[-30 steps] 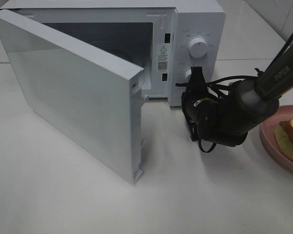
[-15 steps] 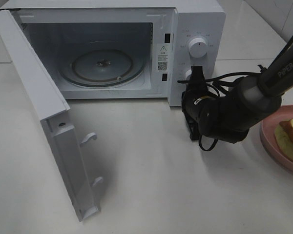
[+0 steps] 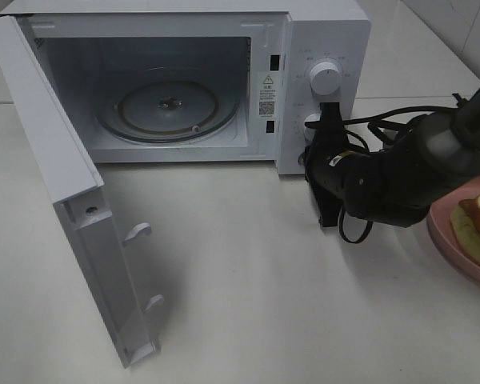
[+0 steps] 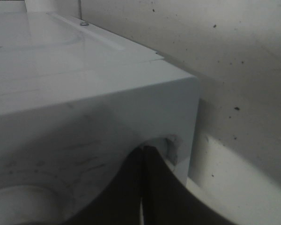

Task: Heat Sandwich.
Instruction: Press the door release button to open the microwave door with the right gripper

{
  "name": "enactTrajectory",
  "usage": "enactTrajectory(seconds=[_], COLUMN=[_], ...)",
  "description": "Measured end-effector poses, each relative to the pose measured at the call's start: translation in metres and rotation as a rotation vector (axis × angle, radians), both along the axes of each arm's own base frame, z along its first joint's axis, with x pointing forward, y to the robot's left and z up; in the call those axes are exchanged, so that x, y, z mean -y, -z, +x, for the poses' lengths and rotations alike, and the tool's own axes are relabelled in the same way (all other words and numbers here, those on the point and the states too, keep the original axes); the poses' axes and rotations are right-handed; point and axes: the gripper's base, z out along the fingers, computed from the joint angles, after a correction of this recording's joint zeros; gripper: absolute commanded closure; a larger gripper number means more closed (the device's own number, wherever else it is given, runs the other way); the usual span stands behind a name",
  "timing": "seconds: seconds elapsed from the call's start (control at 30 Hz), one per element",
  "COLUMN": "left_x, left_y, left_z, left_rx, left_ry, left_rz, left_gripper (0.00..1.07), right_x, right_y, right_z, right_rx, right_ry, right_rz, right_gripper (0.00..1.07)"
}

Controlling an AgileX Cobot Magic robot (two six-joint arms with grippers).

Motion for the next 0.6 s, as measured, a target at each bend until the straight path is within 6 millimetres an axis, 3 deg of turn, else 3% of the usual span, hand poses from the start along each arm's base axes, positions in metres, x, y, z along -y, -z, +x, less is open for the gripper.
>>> enactTrajectory(seconds=[0.6], left_x=[0.0], left_y=[0.0], left_z=[0.0], left_rx=[0.0], left_ry=[0.0], left_rz=[0.0], left_gripper=[0.1], right_x=[0.018], right_y=[-0.022], right_z=[-0.043], right_rx=[-0.052], right_ry=[-0.066], right_rz=[-0.016], right_gripper=[1.04])
